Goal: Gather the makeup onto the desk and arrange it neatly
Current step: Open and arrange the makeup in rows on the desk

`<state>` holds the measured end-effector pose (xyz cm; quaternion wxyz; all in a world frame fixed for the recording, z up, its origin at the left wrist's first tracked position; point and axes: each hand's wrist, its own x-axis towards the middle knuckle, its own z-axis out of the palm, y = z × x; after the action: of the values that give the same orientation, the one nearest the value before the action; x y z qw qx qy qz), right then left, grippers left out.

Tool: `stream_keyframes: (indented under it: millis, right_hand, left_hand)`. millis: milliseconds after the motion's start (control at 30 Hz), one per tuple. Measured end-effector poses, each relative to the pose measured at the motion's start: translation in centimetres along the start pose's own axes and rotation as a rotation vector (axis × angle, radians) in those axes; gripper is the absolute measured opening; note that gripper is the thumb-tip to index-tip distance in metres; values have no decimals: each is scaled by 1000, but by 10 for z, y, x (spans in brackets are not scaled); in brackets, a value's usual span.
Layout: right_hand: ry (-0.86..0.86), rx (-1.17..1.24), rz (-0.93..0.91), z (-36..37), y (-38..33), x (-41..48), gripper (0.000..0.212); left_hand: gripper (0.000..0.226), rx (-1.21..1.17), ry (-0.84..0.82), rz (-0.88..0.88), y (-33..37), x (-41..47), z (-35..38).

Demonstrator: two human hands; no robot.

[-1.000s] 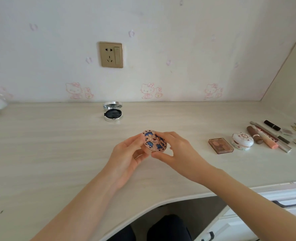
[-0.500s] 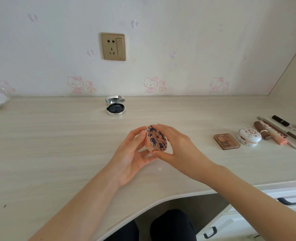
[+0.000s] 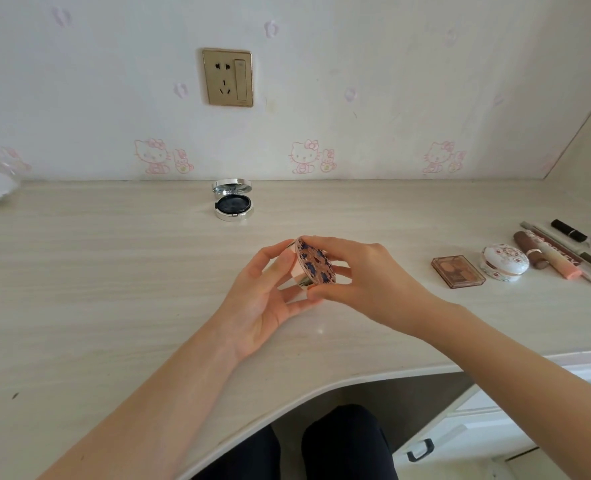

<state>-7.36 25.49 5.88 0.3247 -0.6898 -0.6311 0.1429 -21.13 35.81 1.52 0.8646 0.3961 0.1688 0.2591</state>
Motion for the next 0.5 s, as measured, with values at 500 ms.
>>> stream_keyframes:
  millis: [500]
  right_hand:
    - [-26, 0, -17, 2, -12, 9, 69]
  left_hand:
    - [46, -8, 31, 17, 7, -2, -1]
